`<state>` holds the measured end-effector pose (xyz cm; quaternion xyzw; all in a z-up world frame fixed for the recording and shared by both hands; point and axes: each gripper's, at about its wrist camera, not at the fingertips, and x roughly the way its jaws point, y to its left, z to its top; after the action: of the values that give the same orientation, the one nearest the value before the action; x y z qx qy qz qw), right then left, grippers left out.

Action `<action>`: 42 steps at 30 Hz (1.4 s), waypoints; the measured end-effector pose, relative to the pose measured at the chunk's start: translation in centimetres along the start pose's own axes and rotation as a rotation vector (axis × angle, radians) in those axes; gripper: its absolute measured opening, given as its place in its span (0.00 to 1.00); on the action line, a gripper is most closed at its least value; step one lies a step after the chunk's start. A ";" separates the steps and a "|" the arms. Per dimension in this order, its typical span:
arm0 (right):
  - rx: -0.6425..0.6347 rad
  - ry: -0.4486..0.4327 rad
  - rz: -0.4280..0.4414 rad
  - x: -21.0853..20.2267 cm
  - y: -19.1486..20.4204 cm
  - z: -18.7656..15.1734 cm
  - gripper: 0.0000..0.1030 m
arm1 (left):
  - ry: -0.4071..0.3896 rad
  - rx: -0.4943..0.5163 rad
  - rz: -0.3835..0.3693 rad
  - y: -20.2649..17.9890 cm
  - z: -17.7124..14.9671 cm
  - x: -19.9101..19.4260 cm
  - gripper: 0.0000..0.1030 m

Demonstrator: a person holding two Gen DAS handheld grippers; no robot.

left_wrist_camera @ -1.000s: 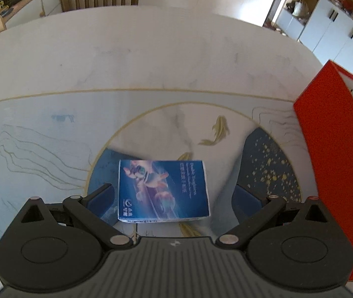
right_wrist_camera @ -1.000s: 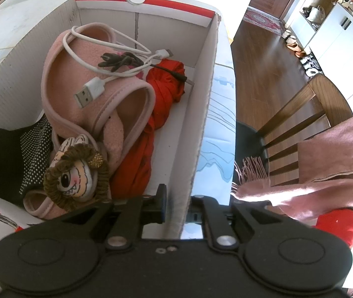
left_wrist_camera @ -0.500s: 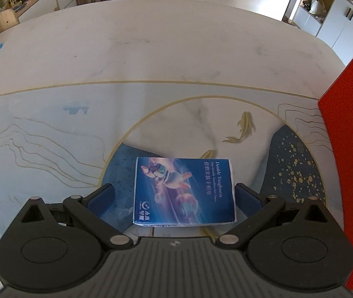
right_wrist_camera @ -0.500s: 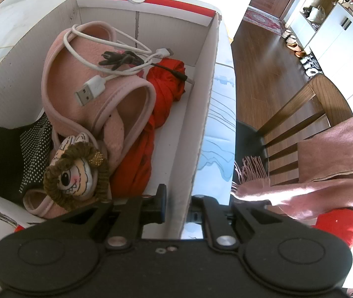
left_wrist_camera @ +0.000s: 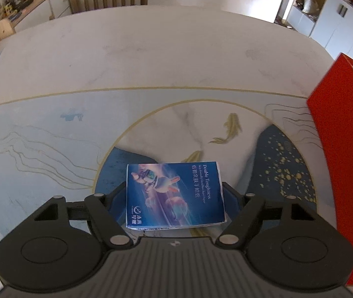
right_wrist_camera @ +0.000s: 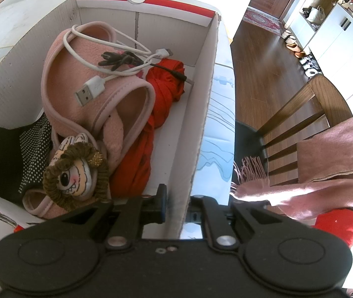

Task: Organize objects
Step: 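Lift the blue box and carry it into the cardboard box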

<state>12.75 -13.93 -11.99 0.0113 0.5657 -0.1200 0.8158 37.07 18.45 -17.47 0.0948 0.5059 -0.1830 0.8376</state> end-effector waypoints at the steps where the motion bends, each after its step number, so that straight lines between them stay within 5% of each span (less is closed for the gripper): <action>1: 0.000 0.000 0.000 0.0 0.0 0.0 0.07 | -0.002 0.007 0.000 -0.2 -0.1 -0.3 0.74; 14: 0.004 -0.002 0.001 0.0 0.0 0.0 0.07 | -0.070 0.118 -0.078 -4.2 0.2 -6.8 0.74; 27: 0.011 -0.010 0.008 -0.1 -0.1 0.1 0.06 | -0.150 0.314 -0.251 -12.3 1.0 -12.9 0.74; 42: 0.016 -0.016 0.018 -0.1 -0.2 0.1 0.06 | -0.097 0.560 -0.389 -22.4 -1.6 -12.6 0.74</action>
<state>12.81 -14.12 -11.87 0.0222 0.5580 -0.1172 0.8212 21.50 1.17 -6.50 0.2141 0.4042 -0.4753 0.7515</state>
